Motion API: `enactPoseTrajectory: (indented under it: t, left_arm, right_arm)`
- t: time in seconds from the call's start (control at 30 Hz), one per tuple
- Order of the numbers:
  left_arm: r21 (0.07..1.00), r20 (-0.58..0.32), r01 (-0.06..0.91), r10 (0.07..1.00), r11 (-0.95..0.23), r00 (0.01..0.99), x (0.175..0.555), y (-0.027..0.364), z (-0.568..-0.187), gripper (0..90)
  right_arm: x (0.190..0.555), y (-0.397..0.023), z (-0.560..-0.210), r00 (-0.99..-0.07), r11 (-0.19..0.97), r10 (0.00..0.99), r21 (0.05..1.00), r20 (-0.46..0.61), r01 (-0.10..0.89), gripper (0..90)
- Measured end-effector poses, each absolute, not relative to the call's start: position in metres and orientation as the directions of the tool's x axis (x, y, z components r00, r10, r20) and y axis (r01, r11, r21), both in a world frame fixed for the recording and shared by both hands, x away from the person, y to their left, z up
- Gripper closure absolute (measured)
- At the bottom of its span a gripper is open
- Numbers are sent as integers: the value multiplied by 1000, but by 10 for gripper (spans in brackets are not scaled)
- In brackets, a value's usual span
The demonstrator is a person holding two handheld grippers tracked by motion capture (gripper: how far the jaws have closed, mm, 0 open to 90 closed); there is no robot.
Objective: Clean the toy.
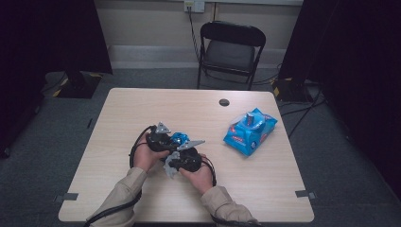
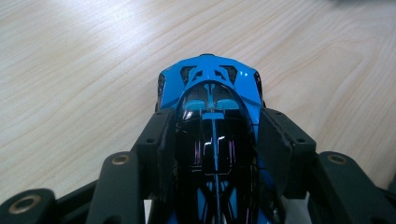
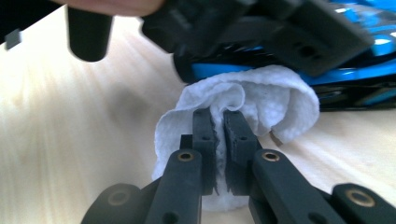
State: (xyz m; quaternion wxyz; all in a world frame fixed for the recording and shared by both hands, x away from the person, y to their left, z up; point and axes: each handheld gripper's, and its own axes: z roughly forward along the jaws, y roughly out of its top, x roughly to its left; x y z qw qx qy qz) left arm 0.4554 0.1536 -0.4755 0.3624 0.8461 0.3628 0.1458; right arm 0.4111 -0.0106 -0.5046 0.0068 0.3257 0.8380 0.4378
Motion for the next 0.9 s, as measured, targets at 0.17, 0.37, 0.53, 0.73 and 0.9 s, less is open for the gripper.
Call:
enactPoseTrajectory:
  t: [0.17, 0.37, 0.53, 0.73, 0.9]
  left_arm:
    - [719, -17, 507, 718, -475, 696, 455, 154, -476, 475]
    - [718, -12, 509, 723, -474, 691, 455, 152, -475, 476]
    - [713, -7, 508, 720, -483, 694, 455, 153, -475, 477]
    - [710, -6, 513, 724, -482, 689, 455, 152, -474, 477]
    - [711, -9, 515, 726, -479, 688, 455, 152, -474, 477]
  right_arm:
    - [406, -9, -505, -803, 416, 530, 740, 274, 528, 849]
    - [399, -10, -505, -818, 425, 501, 742, 283, 518, 848]
    - [395, -17, -503, -827, 433, 487, 743, 283, 509, 848]
    - [397, -37, -496, -808, 407, 512, 746, 293, 528, 849]
    - [404, -61, -487, -782, 380, 559, 753, 277, 538, 850]
